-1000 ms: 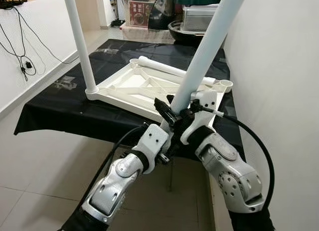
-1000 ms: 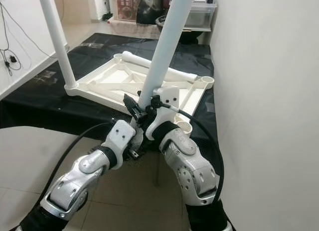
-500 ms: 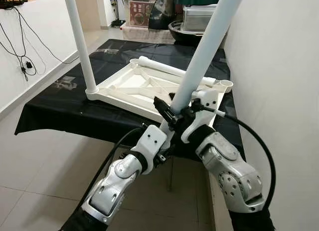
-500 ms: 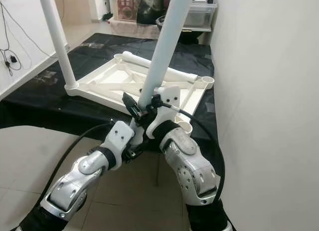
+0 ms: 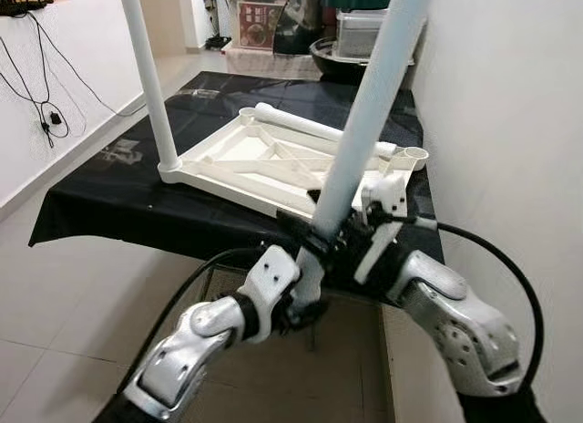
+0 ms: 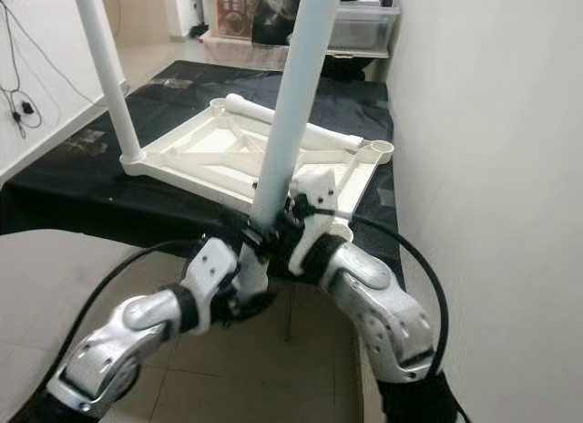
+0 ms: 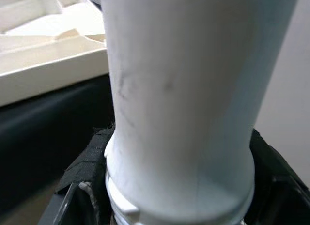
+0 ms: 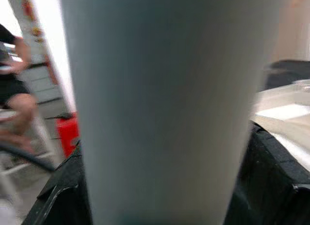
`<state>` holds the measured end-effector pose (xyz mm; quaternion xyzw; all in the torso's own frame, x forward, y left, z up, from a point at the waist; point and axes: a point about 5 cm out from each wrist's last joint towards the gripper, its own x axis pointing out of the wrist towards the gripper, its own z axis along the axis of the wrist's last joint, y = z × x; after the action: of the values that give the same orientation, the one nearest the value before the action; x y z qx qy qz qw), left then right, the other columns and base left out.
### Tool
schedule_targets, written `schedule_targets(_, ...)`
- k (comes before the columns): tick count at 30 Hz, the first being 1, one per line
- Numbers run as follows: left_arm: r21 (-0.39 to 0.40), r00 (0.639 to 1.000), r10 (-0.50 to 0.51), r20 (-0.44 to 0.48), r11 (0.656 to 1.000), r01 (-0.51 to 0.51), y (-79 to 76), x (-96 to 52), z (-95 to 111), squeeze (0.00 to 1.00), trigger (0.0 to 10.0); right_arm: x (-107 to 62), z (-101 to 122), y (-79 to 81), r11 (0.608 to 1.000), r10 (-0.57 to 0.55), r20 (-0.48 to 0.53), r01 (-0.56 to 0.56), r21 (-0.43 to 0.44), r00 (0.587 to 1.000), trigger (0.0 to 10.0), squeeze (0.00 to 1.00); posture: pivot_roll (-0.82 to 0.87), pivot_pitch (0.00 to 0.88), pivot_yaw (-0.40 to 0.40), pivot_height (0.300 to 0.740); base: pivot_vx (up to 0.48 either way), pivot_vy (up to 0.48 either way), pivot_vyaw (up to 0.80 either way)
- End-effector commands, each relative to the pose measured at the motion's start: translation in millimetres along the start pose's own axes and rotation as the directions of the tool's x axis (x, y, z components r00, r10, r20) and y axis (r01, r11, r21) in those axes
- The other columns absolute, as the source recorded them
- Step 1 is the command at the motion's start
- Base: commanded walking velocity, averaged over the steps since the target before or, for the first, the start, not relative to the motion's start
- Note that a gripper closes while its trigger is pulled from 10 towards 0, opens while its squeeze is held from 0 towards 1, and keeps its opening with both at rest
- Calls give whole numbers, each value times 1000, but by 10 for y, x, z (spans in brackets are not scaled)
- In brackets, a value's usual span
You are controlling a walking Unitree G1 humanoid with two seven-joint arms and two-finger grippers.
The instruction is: Building children table
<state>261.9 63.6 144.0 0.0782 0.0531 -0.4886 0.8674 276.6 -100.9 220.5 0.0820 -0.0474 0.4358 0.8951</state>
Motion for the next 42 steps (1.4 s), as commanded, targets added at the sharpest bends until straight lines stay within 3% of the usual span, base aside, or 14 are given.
schedule_targets(1,-1,988,-154,8,988,154,-145,-59,39,0,10000,2,-8,96,994,100,-6,-100,42,995,10000,0,113,0,-41,740,0,0,0)
schedule_targets(3,-55,958,-285,-4,957,285,-229,-198,19,0,10000,-50,-9,133,979,190,-14,-188,80,982,10000,0,112,0,-41,740,0,0,0)
schedule_targets(6,-93,942,-336,-14,938,334,-258,-273,-5,0,10000,-77,-1,139,970,229,-20,-227,88,973,10000,0,115,0,-41,740,0,0,0)
schedule_targets(10,-132,942,-335,-14,935,331,-263,-298,-41,0,10000,-86,26,159,961,266,-20,-264,87,964,10000,0,114,0,-41,740,0,0,0)
schedule_targets(22,-153,935,-354,-23,925,347,-251,-342,-80,0,10000,-131,61,272,925,362,-23,-356,129,932,10000,0,110,0,-43,740,0,0,0)
schedule_targets(38,-201,925,-380,-22,908,368,-260,-391,-82,0,10000,-146,10,329,914,396,-67,-386,128,916,9922,0,109,0,-41,740,0,0,0)
schedule_targets(39,-202,924,-383,-22,907,371,-266,-394,-84,0,10000,-148,4,334,912,401,-74,-390,128,913,5725,0,109,0,-41,740,0,0,0)
schedule_targets(40,-202,924,-383,-22,907,371,-266,-394,-84,0,10000,-148,4,334,912,401,-74,-390,128,913,5725,0,109,0,-41,740,0,0,0)
schedule_targets(41,-210,923,-385,-17,904,373,-272,-395,-82,0,10000,-150,-2,336,911,403,-81,-391,127,912,0,0,109,0,-41,740,0,0,0)
schedule_targets(42,-210,923,-385,-17,904,373,-272,-395,-82,0,10000,-150,-2,336,911,403,-81,-391,127,912,0,0,109,0,-41,740,0,0,0)
